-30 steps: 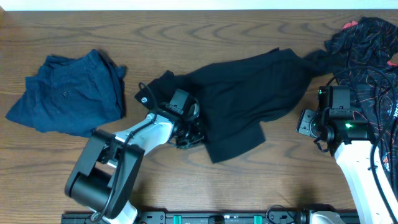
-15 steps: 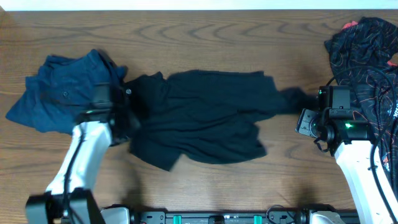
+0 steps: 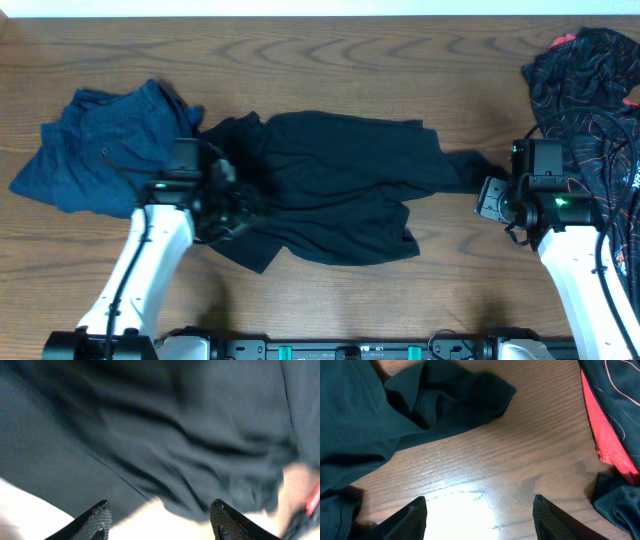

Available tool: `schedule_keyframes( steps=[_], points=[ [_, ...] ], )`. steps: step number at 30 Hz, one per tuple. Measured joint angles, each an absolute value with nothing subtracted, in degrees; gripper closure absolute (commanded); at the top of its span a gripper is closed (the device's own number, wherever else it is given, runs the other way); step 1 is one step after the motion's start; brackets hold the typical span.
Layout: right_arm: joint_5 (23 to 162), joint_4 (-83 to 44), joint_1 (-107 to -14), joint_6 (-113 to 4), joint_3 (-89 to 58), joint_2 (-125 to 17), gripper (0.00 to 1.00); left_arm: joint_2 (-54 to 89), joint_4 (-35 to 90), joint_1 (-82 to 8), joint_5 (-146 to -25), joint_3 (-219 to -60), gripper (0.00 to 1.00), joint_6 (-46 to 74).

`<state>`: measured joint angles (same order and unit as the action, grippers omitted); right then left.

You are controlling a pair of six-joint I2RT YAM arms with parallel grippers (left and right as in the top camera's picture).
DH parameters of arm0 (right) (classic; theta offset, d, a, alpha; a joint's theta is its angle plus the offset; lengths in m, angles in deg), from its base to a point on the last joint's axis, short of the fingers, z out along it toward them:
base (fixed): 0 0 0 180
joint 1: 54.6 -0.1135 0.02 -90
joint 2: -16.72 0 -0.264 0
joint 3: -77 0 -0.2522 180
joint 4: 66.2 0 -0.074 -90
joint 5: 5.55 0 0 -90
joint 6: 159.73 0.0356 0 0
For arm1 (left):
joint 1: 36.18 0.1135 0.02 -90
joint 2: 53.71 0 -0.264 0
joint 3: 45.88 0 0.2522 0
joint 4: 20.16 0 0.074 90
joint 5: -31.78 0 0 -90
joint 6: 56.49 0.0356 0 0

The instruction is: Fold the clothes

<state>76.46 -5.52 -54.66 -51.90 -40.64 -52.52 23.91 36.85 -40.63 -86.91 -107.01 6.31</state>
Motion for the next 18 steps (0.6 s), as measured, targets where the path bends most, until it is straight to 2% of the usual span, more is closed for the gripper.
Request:
schedule_keyframes(
  steps=[4,6,8,18],
  points=[
    [76.5,-5.5,-54.7,-51.9,-40.7,-52.5,0.34,23.9,36.1,-49.7,-88.9,-107.0,0.36,3.0],
    [76.5,-5.5,-54.7,-51.9,-40.6,-52.5,0.34,23.9,34.2,-54.0,-89.4,-106.9,0.40,-0.4],
    [76.5,-5.5,-54.7,-51.9,-40.6,-52.5,0.34,23.9,32.3,-57.9,-89.3,-106.6,0.43,-5.7],
    [76.5,-5.1,-54.7,-51.9,-40.6,-52.5,0.33,25.9,20.4,-74.3,-83.5,-100.9,0.43,-29.7]
  ],
)
